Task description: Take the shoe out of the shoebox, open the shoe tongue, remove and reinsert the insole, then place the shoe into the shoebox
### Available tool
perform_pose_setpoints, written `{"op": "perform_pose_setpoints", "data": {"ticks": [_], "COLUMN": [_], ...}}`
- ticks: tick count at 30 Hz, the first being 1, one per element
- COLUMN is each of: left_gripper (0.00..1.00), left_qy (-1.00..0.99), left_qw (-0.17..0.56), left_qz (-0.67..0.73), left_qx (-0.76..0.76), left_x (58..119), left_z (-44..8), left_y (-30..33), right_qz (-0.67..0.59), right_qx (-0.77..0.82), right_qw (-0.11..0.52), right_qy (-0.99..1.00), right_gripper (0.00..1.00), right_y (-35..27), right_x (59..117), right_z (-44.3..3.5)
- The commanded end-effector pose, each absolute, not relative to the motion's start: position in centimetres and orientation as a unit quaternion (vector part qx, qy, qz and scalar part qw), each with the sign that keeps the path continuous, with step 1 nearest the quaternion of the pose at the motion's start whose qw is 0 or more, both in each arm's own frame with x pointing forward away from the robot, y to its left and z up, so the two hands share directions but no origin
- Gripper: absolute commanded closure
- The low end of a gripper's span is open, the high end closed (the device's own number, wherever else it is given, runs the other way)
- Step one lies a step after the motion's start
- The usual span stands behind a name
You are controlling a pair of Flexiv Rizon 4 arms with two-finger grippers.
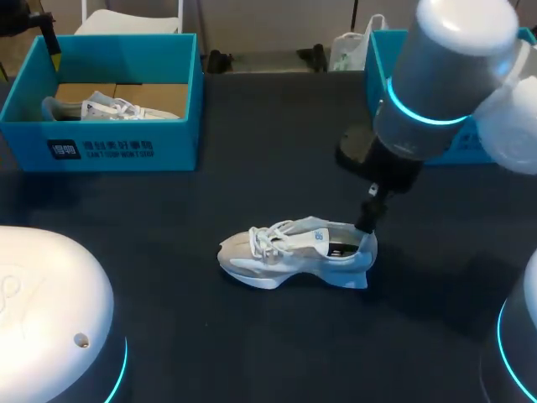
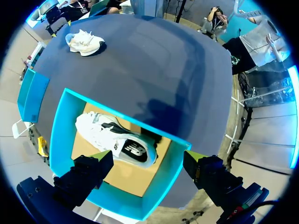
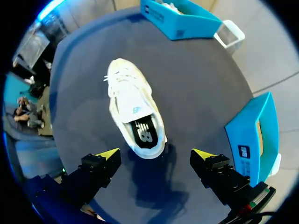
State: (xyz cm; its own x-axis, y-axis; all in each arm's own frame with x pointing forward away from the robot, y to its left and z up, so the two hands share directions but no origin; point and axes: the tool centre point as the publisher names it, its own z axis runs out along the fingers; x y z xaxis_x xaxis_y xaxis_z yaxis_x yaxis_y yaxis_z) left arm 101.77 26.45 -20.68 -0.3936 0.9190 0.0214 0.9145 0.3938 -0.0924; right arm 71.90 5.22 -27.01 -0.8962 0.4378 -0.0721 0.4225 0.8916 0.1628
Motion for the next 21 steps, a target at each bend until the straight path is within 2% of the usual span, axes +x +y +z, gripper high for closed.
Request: {"op": "perform_pose_setpoints", "data": {"ticks": [1,21], "left_gripper": [0.00,0.00], "left_qy": [-0.834,-0.834], "left_qw": [0.036,0.036], "left_qz": [0.033,0.033], "left_qx": [-0.550,-0.550], "left_x": [101.9,101.9], "left_z": [-20.6,-20.6], "left_y": [26.5,26.5], "right_qz": [0.166,0.374], "right_qx": [0.179,0.068], "right_qw": [0.055,0.095], "right_qy": [0.968,0.920], "right_gripper": [0.00,0.00], "right_y": [1.4,-1.9], "right_x": [70.5,71.5], "right_z": [-27.3,-34.6]}}
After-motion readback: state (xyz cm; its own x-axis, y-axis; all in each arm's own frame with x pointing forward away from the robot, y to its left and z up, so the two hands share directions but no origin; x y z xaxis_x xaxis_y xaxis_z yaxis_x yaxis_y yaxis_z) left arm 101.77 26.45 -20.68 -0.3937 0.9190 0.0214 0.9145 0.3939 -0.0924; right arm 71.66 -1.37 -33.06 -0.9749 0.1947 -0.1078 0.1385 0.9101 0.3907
